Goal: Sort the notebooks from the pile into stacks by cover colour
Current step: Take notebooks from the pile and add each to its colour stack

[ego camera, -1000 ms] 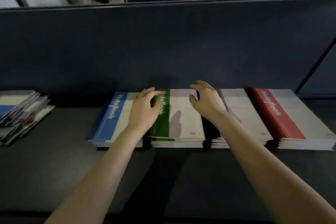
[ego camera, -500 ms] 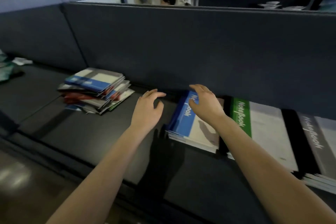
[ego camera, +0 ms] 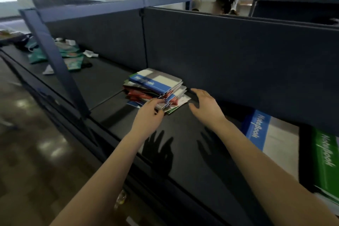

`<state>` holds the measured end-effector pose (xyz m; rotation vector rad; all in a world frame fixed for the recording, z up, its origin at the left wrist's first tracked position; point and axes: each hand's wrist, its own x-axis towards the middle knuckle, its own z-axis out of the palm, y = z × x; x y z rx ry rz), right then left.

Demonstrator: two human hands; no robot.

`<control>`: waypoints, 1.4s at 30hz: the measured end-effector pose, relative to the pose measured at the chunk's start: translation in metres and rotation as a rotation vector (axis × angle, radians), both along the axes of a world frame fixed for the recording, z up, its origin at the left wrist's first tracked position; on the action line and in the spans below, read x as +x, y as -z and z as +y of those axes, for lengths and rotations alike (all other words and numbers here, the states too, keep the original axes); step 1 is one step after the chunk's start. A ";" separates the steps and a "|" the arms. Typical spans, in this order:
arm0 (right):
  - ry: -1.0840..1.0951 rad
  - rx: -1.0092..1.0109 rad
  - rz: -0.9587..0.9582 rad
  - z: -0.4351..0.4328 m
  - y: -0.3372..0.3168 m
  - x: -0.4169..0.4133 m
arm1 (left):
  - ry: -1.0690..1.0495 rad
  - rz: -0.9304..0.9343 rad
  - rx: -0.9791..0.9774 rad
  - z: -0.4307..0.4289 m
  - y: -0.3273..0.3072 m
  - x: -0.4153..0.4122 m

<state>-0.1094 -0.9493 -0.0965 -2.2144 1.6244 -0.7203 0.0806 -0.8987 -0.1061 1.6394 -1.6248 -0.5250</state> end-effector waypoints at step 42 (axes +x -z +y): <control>0.124 -0.080 0.510 -0.104 0.028 0.133 | 0.039 0.128 0.126 -0.058 0.037 0.136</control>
